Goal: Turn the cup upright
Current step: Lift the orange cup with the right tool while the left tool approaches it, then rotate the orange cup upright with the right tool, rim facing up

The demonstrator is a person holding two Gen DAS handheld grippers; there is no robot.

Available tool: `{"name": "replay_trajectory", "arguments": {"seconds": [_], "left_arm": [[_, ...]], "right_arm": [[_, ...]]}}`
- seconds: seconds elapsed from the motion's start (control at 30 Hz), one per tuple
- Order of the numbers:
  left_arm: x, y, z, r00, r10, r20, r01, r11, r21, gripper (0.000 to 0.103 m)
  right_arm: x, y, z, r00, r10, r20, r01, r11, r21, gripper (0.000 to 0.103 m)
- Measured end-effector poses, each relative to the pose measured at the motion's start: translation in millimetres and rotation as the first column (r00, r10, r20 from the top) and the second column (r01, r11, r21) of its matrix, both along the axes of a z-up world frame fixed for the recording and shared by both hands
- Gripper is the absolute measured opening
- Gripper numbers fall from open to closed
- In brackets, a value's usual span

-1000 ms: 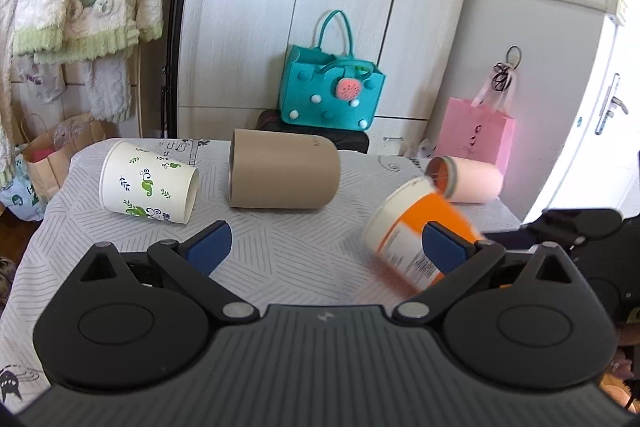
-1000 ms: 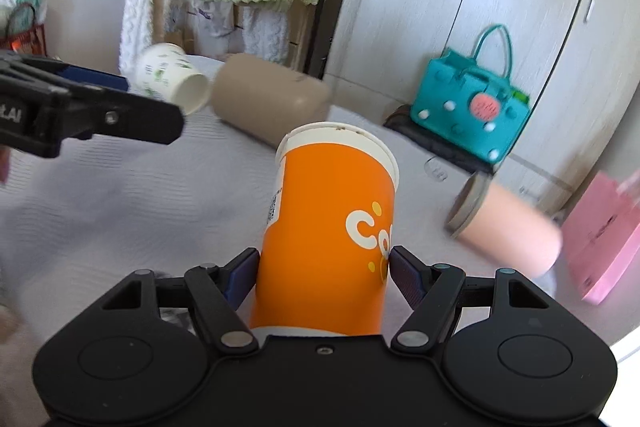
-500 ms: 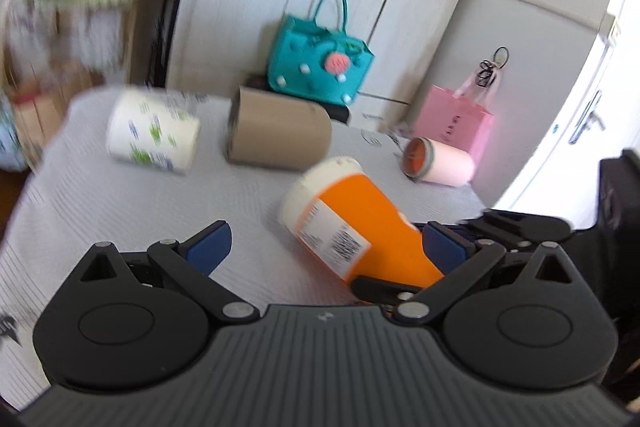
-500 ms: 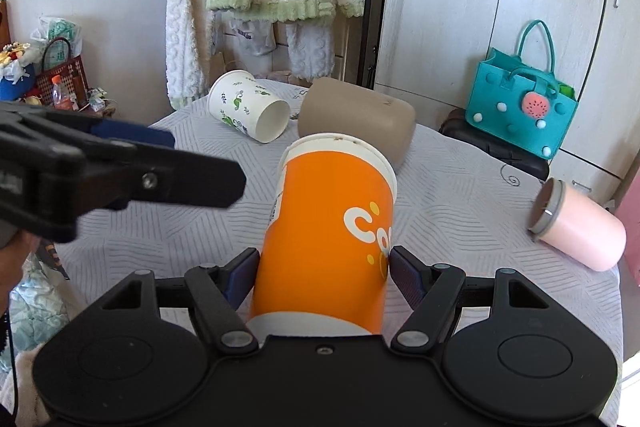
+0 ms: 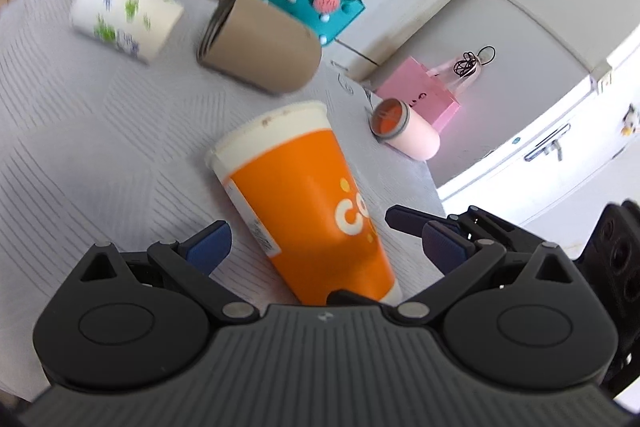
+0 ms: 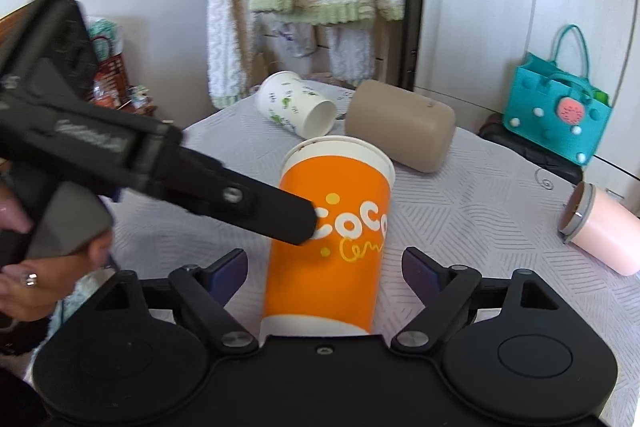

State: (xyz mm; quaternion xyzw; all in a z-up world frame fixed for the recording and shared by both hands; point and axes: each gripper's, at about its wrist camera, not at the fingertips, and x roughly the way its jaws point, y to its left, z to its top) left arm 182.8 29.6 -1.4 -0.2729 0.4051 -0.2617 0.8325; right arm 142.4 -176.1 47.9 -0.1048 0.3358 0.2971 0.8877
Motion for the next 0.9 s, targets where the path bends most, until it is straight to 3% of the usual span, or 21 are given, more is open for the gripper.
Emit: {"name": "replay_trajectory", "arguments": {"seconds": [0.1,0.33,0.47,0.53,0.63,0.73,0.9], "left_arm": [[3.5,-4.6,-9.5,0.999,-0.002,-0.041,0.0,0.999,-0.049,0.103],[12.6,-11.7,-19.7,0.998,0.041,-0.051,-0.042,0.999,-0.021,0.101],[14.3,-10.2,-20.9,0.997,0.075,0.002,-0.075,0.997,0.014,0.093],[15.0,-8.3,-21.8,0.999,0.054,0.003,-0.054,0.998,-0.016,0.086],[18.4,-2.8,-27.4,0.999,0.044,-0.021,-0.046,0.996,-0.075,0.081],[14.8,-4.5,-24.1,0.998,0.056,0.013,-0.055,0.997,-0.044,0.08],[8.8,-11.9,-13.7,0.996,0.044,0.081,-0.043,0.999,-0.014,0.077]], "right_arm": [[1.0,-2.1,-0.3,1.0,0.026,-0.013,-0.026,1.0,-0.001,0.094],[17.1,-2.7,-3.0,0.996,0.068,-0.048,-0.069,0.998,-0.003,0.095],[30.9,0.0,-7.9,0.995,0.075,-0.071,-0.074,0.997,0.009,0.095],[32.7,2.0,-9.6,0.992,0.096,-0.077,-0.095,0.995,0.018,0.095],[33.8,3.4,-11.4,0.989,0.118,-0.084,-0.116,0.993,0.031,0.092],[34.3,1.2,-11.7,0.993,0.098,-0.073,-0.096,0.995,0.031,0.08],[31.3,-9.9,-11.3,0.995,0.088,-0.056,-0.084,0.994,0.069,0.079]]}}
